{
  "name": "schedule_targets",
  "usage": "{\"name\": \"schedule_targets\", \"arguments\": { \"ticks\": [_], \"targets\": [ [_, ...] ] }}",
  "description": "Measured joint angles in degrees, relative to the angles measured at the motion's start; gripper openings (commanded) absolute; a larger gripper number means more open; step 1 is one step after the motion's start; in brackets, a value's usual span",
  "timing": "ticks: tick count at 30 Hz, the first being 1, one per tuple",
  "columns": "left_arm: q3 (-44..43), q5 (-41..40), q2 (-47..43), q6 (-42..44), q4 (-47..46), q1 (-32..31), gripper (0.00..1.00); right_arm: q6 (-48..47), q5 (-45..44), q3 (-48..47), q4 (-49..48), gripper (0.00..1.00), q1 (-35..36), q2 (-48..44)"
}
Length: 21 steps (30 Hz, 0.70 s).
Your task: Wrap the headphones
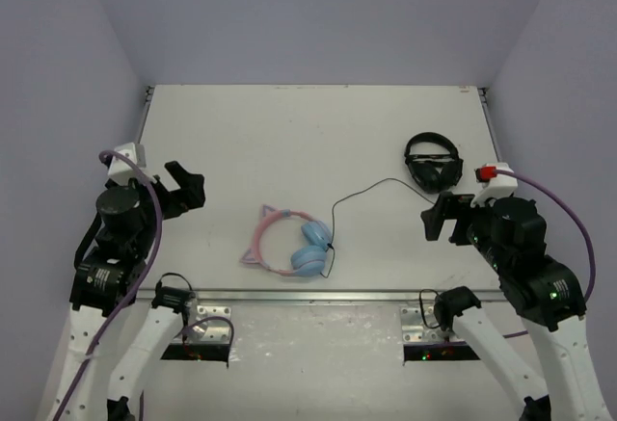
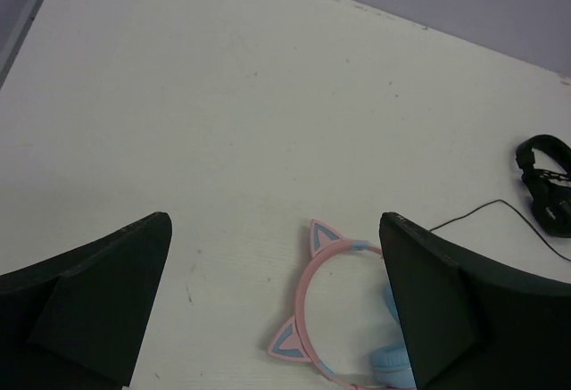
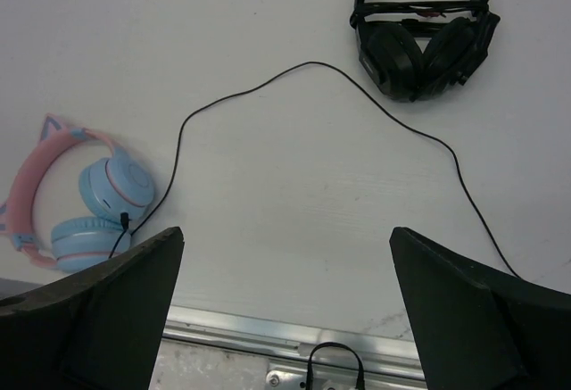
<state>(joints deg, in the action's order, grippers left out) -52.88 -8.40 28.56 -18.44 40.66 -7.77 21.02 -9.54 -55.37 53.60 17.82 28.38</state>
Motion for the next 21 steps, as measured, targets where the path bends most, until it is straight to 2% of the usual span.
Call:
{"name": "schedule_targets", "arguments": {
  "ticks": [5,9,13,19,21],
  "targets": [
    [-1.0,-2.1,3.7,0.1,1.2,0.0,1.00,0.0,0.9,0.0,0.0,0.99,0.0,0.0],
    [0.1,-0.5,8.4,0.1,-0.7,0.0,1.00,0.0,4.7,0.3,-1.3,0.99,0.0,0.2],
    [1.2,3.3,20.4,0.1,-3.3,-0.5,1.00,0.1,10.3,1.9,-3.9,0.99,0.0,2.4],
    [1.3,-2.3,43.6,-0.9,-2.5,-10.4,1.00,1.4,17.7,5.3,-9.6,0.99,0.0,8.0],
    [2.6,-1.9,46.5,-1.4,-3.1,-12.5,1.00,1.9,19.6,6.8,-11.2,0.99,0.0,8.2]
  ]
}}
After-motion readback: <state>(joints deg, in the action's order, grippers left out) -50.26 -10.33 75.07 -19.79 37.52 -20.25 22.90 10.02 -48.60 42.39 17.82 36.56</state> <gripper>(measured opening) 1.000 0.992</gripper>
